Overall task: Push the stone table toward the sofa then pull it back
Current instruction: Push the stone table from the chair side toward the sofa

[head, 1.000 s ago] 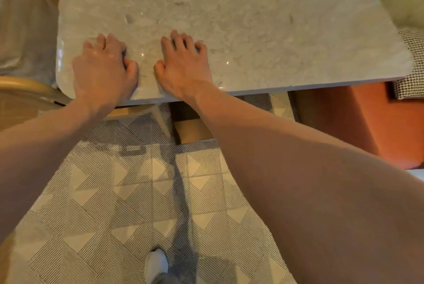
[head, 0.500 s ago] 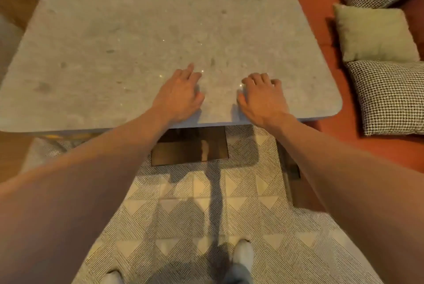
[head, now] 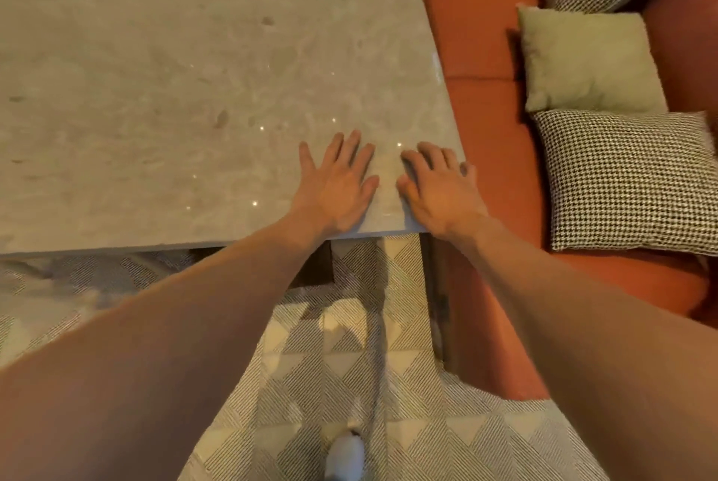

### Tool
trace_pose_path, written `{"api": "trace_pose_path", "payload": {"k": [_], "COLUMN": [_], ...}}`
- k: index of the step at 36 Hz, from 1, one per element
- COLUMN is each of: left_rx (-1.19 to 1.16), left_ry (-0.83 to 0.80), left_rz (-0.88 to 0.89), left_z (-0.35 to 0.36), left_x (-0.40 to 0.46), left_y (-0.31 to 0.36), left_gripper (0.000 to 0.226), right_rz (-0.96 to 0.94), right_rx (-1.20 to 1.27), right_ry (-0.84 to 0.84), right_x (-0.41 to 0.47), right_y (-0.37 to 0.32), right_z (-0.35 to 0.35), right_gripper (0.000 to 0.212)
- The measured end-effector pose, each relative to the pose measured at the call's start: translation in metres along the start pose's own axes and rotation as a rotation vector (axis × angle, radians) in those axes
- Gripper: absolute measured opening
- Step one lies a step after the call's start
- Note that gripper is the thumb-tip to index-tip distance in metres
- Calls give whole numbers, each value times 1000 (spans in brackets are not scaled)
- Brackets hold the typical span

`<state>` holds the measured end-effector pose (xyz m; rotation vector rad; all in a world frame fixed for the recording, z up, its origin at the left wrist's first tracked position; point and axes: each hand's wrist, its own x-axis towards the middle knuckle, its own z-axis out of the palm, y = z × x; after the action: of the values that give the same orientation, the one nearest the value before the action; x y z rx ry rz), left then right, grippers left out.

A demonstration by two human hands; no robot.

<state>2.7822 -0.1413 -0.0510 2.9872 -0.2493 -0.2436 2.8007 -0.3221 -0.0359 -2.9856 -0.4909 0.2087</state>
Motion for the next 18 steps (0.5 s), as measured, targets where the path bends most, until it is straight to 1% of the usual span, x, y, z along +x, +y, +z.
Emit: {"api": "trace_pose_path", "payload": {"k": [2, 4, 7, 10, 16, 18], "left_rx": [12, 67, 106, 86, 78, 90], "left_ry": [17, 59, 131, 174, 238, 235], "left_rz": [-43, -76, -92, -99, -105, -115], "left_z": [11, 23, 33, 33, 34, 34], "left_x": [5, 6, 4, 5, 6, 5], "left_y": [14, 22, 23, 25, 27, 29], "left_gripper": [62, 64, 68, 69, 66, 66], "right_rz": [-56, -74, -30, 30, 7, -3], "right_rx": [-16, -15, 30, 46, -18, -27], "right_ry": [30, 65, 141, 258, 374, 406], "right_x": [-1, -1, -3, -5, 1, 0], "right_y": [10, 16, 13, 8, 9, 9], "right_z": [7, 15, 29, 38, 45, 49], "right_gripper": [48, 49, 49, 49, 49, 50]}}
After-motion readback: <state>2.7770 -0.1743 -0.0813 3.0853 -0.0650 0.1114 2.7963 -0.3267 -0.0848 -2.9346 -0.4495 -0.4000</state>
